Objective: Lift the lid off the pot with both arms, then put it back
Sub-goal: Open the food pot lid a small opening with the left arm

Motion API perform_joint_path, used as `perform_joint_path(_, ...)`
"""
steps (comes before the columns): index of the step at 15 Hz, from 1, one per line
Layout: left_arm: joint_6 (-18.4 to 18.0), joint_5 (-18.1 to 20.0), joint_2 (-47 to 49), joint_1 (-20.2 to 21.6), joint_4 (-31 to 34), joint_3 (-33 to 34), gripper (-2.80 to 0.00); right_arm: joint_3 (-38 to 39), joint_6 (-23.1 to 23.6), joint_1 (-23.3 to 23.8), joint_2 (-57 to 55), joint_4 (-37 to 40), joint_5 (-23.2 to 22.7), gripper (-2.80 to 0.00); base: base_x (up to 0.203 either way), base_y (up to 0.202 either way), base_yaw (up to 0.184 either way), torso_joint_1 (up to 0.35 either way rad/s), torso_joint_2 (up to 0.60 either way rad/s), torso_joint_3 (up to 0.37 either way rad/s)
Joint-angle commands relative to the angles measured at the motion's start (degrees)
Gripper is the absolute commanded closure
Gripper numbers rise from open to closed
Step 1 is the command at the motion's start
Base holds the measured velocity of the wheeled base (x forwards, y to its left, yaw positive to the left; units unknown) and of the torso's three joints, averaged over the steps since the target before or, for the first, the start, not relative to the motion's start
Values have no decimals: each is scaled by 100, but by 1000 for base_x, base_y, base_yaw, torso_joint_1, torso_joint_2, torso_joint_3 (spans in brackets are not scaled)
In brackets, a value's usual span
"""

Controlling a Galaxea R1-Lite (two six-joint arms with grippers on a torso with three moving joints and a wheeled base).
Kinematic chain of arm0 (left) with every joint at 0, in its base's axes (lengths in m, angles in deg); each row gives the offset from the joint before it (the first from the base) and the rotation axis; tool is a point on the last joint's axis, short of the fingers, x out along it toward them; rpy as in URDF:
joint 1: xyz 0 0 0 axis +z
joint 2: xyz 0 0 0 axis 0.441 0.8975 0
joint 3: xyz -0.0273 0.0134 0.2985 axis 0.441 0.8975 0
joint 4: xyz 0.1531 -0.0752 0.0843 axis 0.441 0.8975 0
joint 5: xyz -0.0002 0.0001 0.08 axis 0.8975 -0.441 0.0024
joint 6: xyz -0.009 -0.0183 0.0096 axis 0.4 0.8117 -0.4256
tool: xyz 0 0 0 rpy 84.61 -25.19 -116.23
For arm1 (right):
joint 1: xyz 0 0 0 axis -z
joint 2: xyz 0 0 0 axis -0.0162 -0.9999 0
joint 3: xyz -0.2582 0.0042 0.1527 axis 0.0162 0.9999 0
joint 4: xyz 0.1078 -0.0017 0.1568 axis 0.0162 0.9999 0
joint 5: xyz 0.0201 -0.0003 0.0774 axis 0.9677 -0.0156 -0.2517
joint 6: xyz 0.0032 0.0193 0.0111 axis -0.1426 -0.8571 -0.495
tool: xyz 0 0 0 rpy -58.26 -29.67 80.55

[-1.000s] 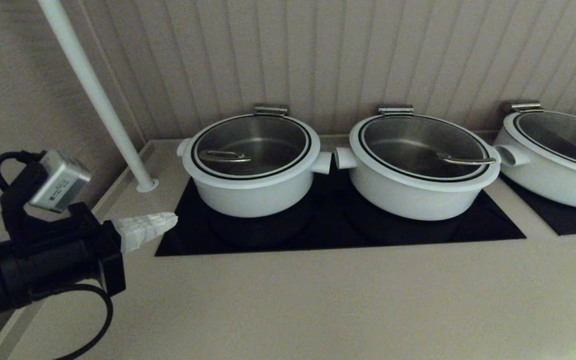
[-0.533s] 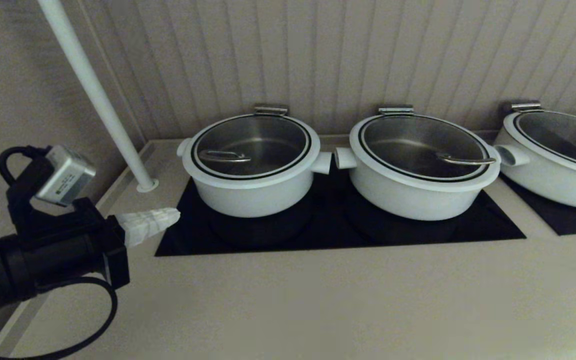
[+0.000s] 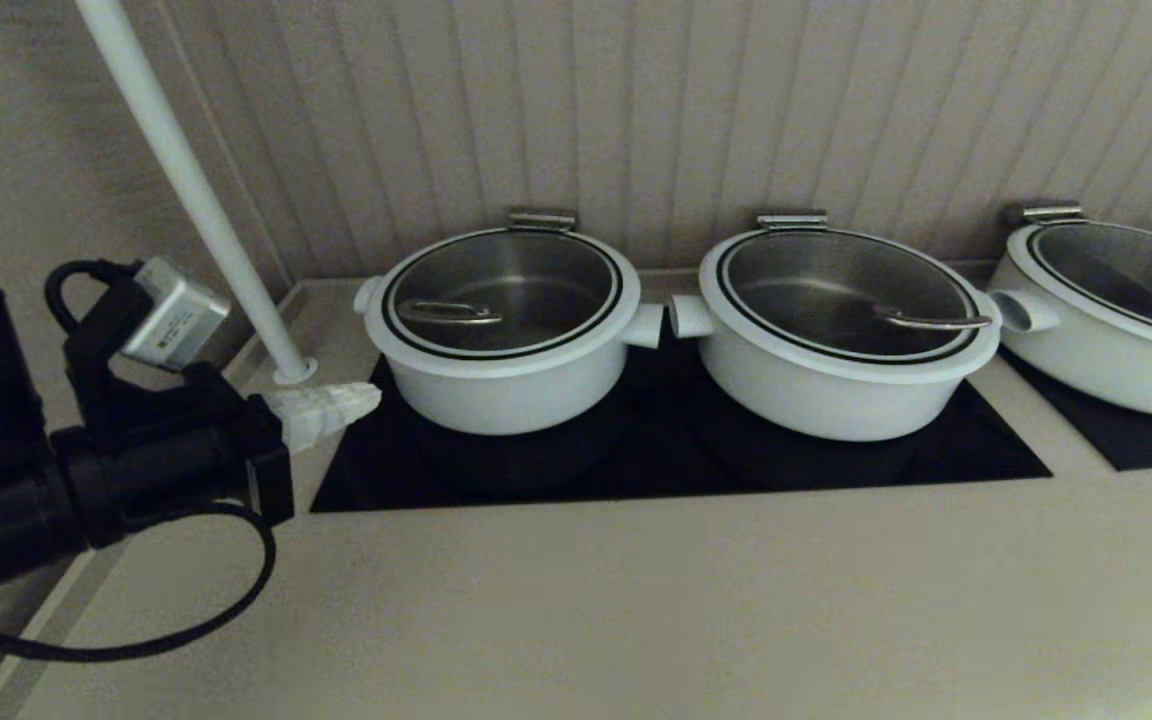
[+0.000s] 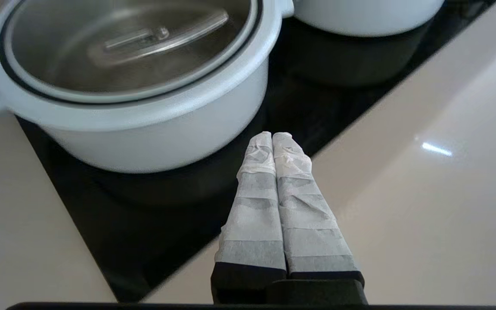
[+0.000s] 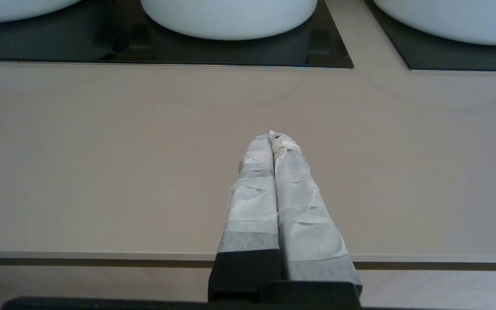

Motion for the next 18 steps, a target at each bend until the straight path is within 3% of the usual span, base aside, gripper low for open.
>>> perform_joint_path(1,-26,13,310,0,-39,-91,0,0,5,-1,-7,0,-5,0,0,0,0,0,0,0)
perform_joint_path(8,-22,-3,809,-471,-49,-535,0,0,5,-1,-9,0,-5,0,0,0,0,0,0,0)
perform_joint_path(18,-15,-13,1104,-545,-274,-601,0,0,5,-1,-9,0,-5,0,0,0,0,0,0,0)
